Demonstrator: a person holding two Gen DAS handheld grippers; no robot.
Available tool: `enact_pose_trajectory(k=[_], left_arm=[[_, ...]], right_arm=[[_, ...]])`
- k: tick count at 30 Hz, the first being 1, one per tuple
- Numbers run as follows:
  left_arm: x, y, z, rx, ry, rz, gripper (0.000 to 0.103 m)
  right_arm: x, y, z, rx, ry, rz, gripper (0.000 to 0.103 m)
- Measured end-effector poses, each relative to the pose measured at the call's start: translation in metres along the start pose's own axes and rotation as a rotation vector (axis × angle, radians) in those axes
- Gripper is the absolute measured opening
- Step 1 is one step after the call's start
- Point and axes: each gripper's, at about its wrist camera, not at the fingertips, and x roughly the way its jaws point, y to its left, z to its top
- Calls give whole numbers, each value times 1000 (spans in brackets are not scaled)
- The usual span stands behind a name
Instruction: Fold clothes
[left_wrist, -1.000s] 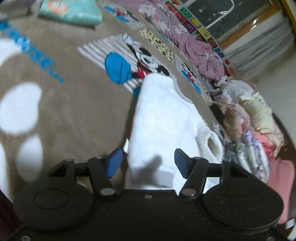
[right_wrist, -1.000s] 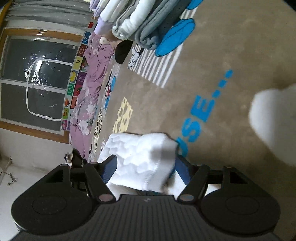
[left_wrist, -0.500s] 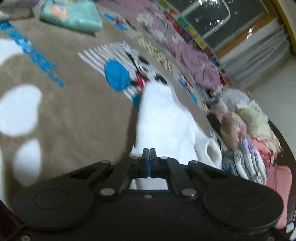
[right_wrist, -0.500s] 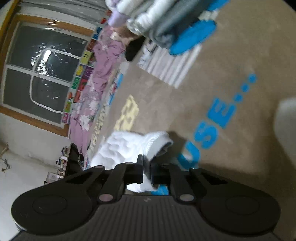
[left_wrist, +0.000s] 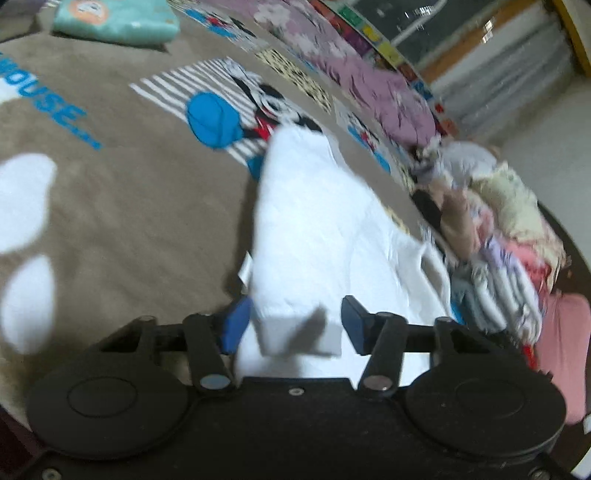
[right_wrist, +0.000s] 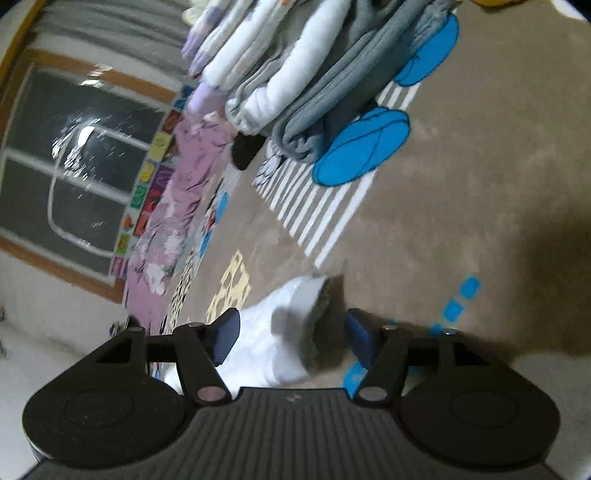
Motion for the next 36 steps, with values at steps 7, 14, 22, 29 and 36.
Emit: enact_pose_trajectory(k=[7,14,22,29,36], left_arm=[[-18,12,9,28,-110,74,5],[-49,50,54,-48,-211,74,5],[-45,80,109,-75,-244,149,5],[-23,102,147,-101,-242,217,5],[-19,117,150,-223,-337,358,25]], right_arm=[[-2,-11,-2,-35,-4,58,54],[-8,-22,-2,-66,20,118,47],[-4,-21,3,-33,31,136,48],[1,-17,4,-48,44,131,48],[4,-13,5,-60,57,123,48]])
